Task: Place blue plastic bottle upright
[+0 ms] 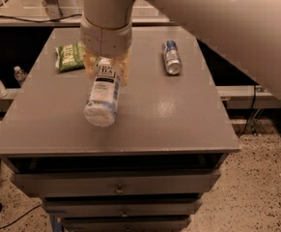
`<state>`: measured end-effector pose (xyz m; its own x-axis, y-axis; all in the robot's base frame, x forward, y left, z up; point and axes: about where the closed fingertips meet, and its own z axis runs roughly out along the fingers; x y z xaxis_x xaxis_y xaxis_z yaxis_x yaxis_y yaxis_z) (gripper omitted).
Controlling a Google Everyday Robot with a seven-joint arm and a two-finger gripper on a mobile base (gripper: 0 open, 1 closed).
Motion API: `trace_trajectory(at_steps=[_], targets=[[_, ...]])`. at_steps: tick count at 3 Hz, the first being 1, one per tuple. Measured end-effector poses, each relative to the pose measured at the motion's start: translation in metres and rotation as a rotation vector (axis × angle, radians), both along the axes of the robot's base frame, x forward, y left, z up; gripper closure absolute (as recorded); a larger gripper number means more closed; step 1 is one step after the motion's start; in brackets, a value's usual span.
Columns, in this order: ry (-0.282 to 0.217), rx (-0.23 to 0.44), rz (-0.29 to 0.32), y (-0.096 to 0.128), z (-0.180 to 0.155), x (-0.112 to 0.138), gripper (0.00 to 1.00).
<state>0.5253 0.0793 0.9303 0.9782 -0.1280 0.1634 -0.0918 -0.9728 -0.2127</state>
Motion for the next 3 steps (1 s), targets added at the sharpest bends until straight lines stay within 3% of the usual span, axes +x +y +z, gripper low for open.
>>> trace_trajectory(at_steps=[1, 2, 3], targets=[[-0.075, -0.031, 0.085, -0.004, 0.01, -0.003, 1.0], [-0.151, -0.039, 0.212, 0.001, 0.022, 0.0, 1.0], [-0.22, 0.027, 0.354, 0.007, 0.03, 0.012, 1.0]])
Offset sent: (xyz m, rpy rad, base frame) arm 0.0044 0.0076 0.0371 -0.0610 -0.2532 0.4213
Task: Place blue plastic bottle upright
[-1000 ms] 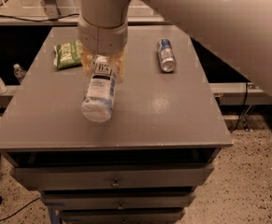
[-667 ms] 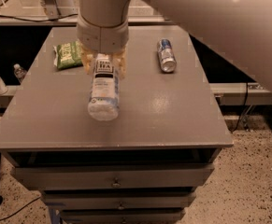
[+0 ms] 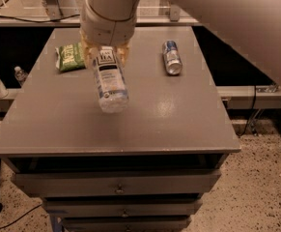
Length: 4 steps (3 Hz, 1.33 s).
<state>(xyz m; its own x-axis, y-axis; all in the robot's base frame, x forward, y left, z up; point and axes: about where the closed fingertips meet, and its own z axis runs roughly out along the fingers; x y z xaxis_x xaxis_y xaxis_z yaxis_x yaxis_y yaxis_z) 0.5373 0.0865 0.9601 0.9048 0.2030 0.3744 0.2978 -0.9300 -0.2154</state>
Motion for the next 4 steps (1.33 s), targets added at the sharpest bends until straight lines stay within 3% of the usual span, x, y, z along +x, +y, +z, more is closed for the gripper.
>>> trace_trajectory(at_steps=[1, 3, 4], targets=[[-0.029, 0.104, 0.13, 0.007, 0.002, 0.011, 1.0], [-0.089, 0.412, 0.322, 0.003, -0.006, 0.011, 1.0], [-0.178, 0.518, 0.39, -0.005, 0.001, -0.001, 1.0]])
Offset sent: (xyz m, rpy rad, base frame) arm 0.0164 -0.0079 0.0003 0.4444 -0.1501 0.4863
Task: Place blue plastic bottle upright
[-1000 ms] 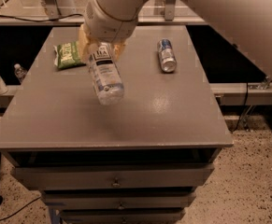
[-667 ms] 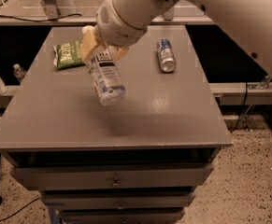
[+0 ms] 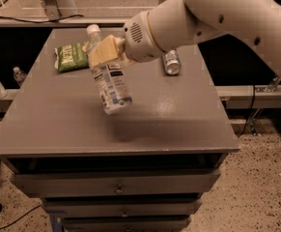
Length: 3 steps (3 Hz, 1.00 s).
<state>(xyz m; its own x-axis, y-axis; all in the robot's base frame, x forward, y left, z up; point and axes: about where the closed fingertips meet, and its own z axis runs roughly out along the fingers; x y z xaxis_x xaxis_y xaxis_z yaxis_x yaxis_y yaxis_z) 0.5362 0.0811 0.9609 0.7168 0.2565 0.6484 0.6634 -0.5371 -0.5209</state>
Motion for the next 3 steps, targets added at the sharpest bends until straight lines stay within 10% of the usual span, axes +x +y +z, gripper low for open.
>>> trace_trajectory(at_steps=[3], targets=[[-0.23, 0.033, 0.114, -0.006, 0.03, -0.015, 1.0]])
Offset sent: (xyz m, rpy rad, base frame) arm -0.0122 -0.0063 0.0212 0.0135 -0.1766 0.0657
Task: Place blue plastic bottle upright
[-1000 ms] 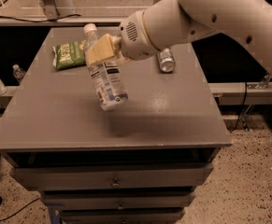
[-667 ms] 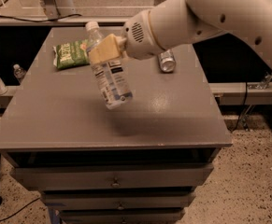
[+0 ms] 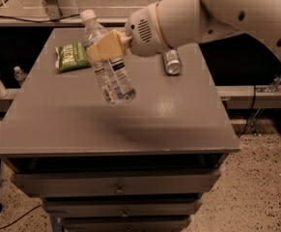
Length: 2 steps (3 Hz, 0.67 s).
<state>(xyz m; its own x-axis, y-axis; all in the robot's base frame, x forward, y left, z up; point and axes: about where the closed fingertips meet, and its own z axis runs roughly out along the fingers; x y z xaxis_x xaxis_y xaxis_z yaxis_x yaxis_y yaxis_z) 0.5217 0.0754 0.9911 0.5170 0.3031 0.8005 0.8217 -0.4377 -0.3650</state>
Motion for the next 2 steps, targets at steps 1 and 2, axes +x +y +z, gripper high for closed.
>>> trace_trajectory(at_steps=[1, 2], targets=[[-0.131, 0.034, 0.098, -0.0048, 0.0178, -0.0081, 1.0], [-0.228, 0.082, 0.206, -0.0115, 0.0214, -0.0162, 1.0]])
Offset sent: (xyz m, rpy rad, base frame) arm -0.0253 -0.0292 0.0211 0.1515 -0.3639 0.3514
